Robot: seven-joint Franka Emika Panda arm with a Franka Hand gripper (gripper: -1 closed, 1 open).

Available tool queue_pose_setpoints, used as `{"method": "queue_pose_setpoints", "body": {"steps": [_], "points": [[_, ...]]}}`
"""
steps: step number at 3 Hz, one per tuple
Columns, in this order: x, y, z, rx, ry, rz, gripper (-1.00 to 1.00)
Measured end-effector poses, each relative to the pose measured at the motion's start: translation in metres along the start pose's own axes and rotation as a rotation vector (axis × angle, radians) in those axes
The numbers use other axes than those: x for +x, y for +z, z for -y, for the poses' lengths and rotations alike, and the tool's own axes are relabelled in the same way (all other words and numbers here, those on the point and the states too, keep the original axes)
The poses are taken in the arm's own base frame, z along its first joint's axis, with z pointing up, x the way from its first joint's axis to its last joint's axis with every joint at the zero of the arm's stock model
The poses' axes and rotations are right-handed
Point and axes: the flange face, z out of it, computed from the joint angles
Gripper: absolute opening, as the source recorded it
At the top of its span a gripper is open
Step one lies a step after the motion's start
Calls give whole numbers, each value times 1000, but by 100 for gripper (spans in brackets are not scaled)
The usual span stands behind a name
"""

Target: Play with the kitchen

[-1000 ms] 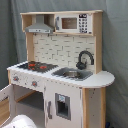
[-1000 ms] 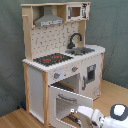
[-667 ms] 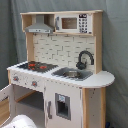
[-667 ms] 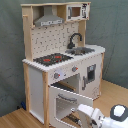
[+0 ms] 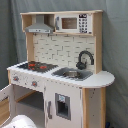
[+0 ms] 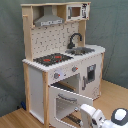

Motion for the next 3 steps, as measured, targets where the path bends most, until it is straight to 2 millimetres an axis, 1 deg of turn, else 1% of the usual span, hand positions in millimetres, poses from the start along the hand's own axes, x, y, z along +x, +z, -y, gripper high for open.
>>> {"method": "queue_pose_setpoints", "body": {"steps": [1,2,3], "points": [[-14,-4,-2,-47,47,58,100],[-41,-2,-8,-88,81,108,100],[-65,1,-19,-134,116,146,100]]}}
